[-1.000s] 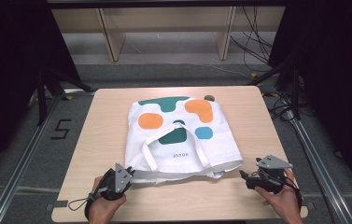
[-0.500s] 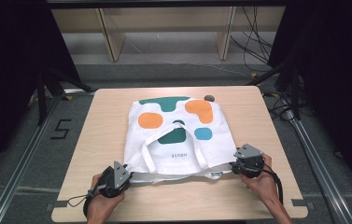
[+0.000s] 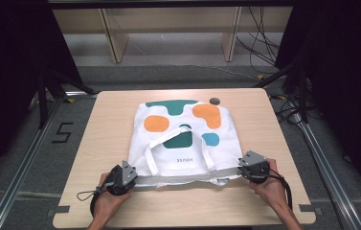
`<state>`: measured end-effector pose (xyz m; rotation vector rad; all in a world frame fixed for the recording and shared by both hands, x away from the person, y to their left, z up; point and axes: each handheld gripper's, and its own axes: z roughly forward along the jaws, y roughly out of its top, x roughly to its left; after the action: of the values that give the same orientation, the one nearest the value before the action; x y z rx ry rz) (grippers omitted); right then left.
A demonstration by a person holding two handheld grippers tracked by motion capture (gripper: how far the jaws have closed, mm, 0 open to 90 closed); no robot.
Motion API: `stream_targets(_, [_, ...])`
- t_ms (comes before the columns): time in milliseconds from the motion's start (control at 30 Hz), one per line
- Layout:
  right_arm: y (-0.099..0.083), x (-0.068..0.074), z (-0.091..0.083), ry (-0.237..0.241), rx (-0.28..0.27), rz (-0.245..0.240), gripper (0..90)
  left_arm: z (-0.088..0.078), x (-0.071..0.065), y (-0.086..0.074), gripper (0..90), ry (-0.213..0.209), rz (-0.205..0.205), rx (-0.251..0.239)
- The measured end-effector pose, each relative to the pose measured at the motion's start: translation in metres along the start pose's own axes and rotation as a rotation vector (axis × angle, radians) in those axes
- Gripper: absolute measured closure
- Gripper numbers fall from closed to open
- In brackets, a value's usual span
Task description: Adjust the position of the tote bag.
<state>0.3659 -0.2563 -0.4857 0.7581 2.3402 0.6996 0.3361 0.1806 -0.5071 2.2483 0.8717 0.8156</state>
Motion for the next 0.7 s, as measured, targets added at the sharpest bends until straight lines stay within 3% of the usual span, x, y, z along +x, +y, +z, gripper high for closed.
stream_targets(33, [-0.002,0.003,-0.005,0.006,0.000,0.016,79.0,0.000,-0.002,0.000,81.0,-0.004,-0.007,-0.018])
stream_targets(67, [-0.003,0.007,-0.010,0.005,0.002,0.010,79.0,-0.003,-0.003,0.002,81.9,-0.007,0.022,0.011])
stream_targets(133, [-0.007,0.013,-0.020,0.005,-0.002,-0.010,78.9,-0.003,-0.005,0.002,82.7,-0.010,0.023,-0.008])
stream_targets(167, [-0.010,0.017,-0.025,0.001,-0.003,0.009,78.8,-0.005,-0.009,0.003,83.0,-0.017,0.032,-0.010])
stream_targets(233, [-0.018,0.021,-0.034,0.014,-0.015,0.007,78.7,-0.009,-0.013,0.003,83.0,-0.035,0.017,-0.026])
stream_targets(367, [-0.032,0.029,-0.048,0.024,-0.021,0.027,78.2,-0.016,-0.021,0.005,82.6,-0.054,0.031,-0.013])
stream_targets(500, [-0.038,0.032,-0.051,0.026,-0.028,0.044,76.7,-0.017,-0.022,0.005,81.8,-0.064,0.028,-0.008])
stream_targets(533, [-0.039,0.031,-0.049,0.027,-0.036,0.037,76.3,-0.017,-0.022,0.005,81.7,-0.064,0.010,-0.015])
stream_targets(567, [-0.039,0.031,-0.047,0.034,-0.033,0.059,75.1,-0.015,-0.020,0.004,81.7,-0.075,-0.003,-0.012])
stream_targets(700, [-0.038,0.031,-0.045,0.032,-0.041,0.052,75.3,-0.015,-0.021,0.005,81.7,-0.070,-0.006,-0.010])
